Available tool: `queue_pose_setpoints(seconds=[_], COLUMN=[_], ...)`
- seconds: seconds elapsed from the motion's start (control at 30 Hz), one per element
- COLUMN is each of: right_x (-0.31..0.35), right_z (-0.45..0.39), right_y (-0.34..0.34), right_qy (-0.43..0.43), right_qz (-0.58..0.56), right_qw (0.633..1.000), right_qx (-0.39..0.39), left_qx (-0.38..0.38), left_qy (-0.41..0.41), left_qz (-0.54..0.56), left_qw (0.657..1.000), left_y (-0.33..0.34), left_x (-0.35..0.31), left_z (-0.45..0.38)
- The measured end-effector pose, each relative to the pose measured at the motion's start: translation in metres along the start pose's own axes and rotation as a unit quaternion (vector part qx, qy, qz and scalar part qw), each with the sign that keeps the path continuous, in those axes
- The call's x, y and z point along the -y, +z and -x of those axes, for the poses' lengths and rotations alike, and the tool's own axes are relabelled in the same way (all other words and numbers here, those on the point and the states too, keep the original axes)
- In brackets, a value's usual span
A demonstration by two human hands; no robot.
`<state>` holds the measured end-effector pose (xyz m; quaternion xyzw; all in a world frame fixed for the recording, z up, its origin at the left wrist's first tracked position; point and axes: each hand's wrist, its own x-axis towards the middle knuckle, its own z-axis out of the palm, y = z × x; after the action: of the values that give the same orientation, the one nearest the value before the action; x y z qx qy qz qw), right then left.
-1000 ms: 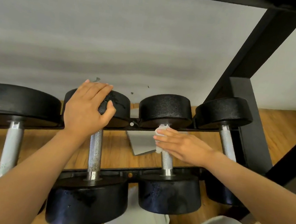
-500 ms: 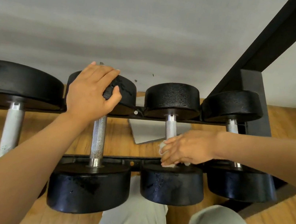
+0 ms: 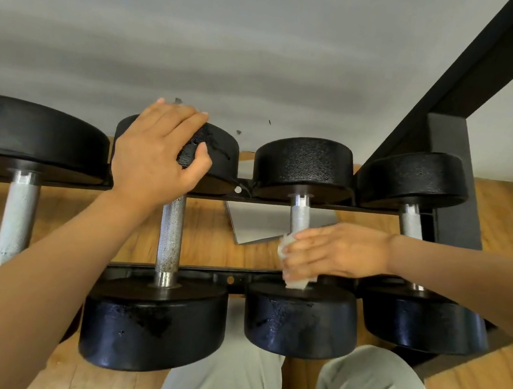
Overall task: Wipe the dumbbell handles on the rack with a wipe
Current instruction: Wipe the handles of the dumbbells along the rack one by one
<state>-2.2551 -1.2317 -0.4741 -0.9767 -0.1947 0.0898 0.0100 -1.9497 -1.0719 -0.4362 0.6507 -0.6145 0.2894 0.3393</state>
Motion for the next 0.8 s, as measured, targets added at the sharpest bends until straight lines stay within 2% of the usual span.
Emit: queue_pose_setpoints(seconds=[0.07, 0.17, 0.23, 0.33, 0.4, 0.47, 0.57, 0.67, 0.73, 0.8], right_x=[-0.013, -0.007, 0.009, 0.025, 0.024, 0.018, 0.006, 0.000, 0.005, 0.014], right_z=[-0.007, -0.014, -0.009, 0.011, 0.018, 0.018, 0.005, -0.011, -0.012, -0.003], right_y=[-0.003, 0.004, 0.013, 0.019, 0.018, 0.016, 0.017, 0.021, 0.025, 0.029], right_qy=[0.086, 0.200, 0.189, 0.099, 0.061, 0.048, 0.107, 0.214, 0.245, 0.206], right_qz=[0.021, -0.018, -0.065, -0.109, -0.103, -0.050, 0.018, -0.027, -0.062, -0.064], right_qw=[0.994, 0.970, 0.972, 0.988, 0.992, 0.997, 0.989, 0.955, 0.943, 0.959], right_qx=[-0.069, -0.136, -0.124, -0.051, -0.031, -0.029, -0.099, -0.205, -0.214, -0.182], left_qx=[0.003, 0.014, 0.018, 0.019, 0.022, 0.023, 0.019, 0.018, 0.024, 0.029], left_qy=[-0.001, -0.004, -0.012, -0.011, -0.015, -0.017, -0.014, -0.016, -0.022, -0.026], left_qz=[-0.002, 0.003, 0.001, 0.003, 0.002, 0.005, 0.002, -0.001, -0.001, -0.001], left_qw=[1.000, 1.000, 1.000, 1.000, 1.000, 1.000, 1.000, 1.000, 0.999, 0.999], left_y=[0.000, 0.000, -0.002, -0.002, -0.002, -0.002, -0.001, -0.002, -0.002, -0.002], left_x=[0.001, 0.001, 0.000, 0.000, 0.001, 0.000, 0.000, -0.001, -0.001, 0.000], left_z=[0.001, 0.000, 0.000, 0.001, 0.000, 0.000, 0.001, 0.001, 0.001, 0.002])
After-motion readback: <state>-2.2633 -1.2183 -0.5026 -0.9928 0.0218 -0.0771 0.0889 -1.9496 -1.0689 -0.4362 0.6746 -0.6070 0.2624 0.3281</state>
